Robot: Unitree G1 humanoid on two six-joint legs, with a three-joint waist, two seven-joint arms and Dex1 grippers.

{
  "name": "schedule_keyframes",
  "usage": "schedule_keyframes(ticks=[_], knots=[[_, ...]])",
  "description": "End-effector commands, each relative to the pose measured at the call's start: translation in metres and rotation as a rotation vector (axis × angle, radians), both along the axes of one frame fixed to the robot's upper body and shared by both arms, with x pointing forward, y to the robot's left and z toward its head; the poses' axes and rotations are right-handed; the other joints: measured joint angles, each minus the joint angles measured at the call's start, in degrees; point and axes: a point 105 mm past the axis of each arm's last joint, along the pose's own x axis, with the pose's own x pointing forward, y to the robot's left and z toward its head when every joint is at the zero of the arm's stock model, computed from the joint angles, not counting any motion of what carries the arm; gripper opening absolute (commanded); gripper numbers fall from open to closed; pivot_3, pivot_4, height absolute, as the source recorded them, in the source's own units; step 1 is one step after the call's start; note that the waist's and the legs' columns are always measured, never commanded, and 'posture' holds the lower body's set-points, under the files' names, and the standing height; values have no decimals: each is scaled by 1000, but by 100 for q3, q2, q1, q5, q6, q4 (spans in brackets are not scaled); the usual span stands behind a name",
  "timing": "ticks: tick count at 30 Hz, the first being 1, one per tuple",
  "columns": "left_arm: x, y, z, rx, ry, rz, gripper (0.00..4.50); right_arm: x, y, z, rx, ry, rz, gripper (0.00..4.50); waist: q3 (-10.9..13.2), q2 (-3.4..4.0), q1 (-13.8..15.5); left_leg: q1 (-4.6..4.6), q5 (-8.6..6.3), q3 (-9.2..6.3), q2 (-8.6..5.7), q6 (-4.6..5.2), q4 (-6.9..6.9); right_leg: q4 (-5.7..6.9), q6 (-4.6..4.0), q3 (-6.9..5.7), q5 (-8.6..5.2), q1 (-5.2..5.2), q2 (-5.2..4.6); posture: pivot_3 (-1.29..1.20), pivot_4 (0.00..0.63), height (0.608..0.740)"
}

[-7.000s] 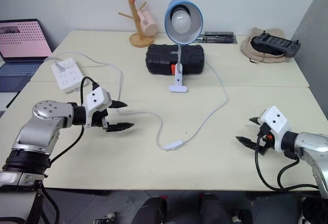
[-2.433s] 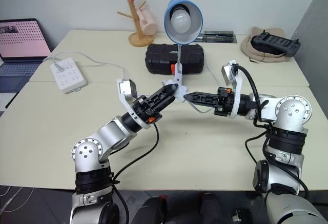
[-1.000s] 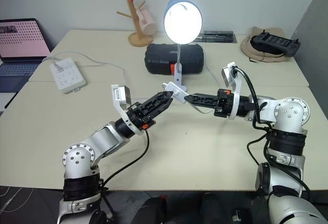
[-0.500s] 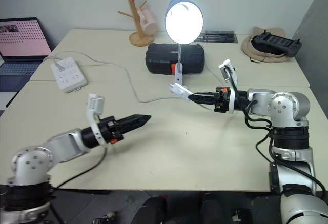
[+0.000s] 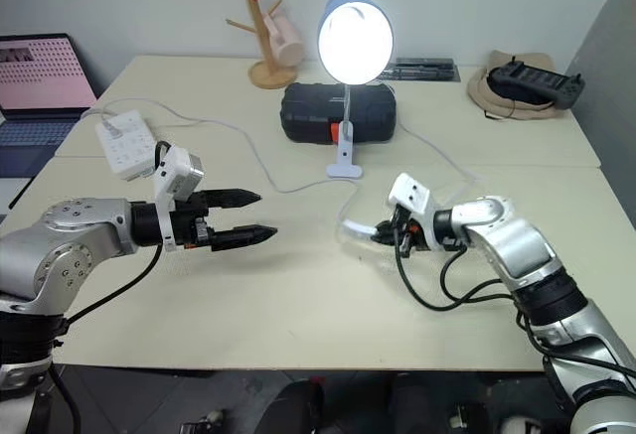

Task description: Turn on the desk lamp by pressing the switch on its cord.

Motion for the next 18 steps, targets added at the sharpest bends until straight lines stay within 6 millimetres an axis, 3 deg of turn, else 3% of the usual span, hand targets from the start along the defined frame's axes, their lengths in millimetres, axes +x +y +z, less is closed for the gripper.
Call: schedule_keyframes(ticks=[1, 5, 7, 18], knots=[[6, -1, 8, 62, -79, -40, 4468, -4, 3, -17, -92, -57, 68, 337, 0, 0, -1, -1, 0, 1, -1, 0, -1, 0, 0, -1, 0, -1, 2, 0, 150, 740], [8, -1, 8, 68, -86, -50, 4468, -2, 2, -22, -96, -58, 65, 337, 0, -1, -9, 2, 0, -2, 0, 0, 0, 3, 0, 1, 0, 1, 3, 0, 150, 740], [10, 0, 7, 80, -93, -52, 4500, -1, 0, -23, -95, -58, 61, 1046, 0, -1, -11, 4, 0, -6, 1, 0, 2, 5, 0, 1, 0, 2, 3, 0, 150, 740], [15, 4, 8, 104, -112, -54, 4500, -9, -11, -6, -22, -16, 52, 3705, 0, 0, -4, 2, 0, -20, 0, 1, 4, 10, 0, -2, 0, 2, 0, 0, 150, 740]])
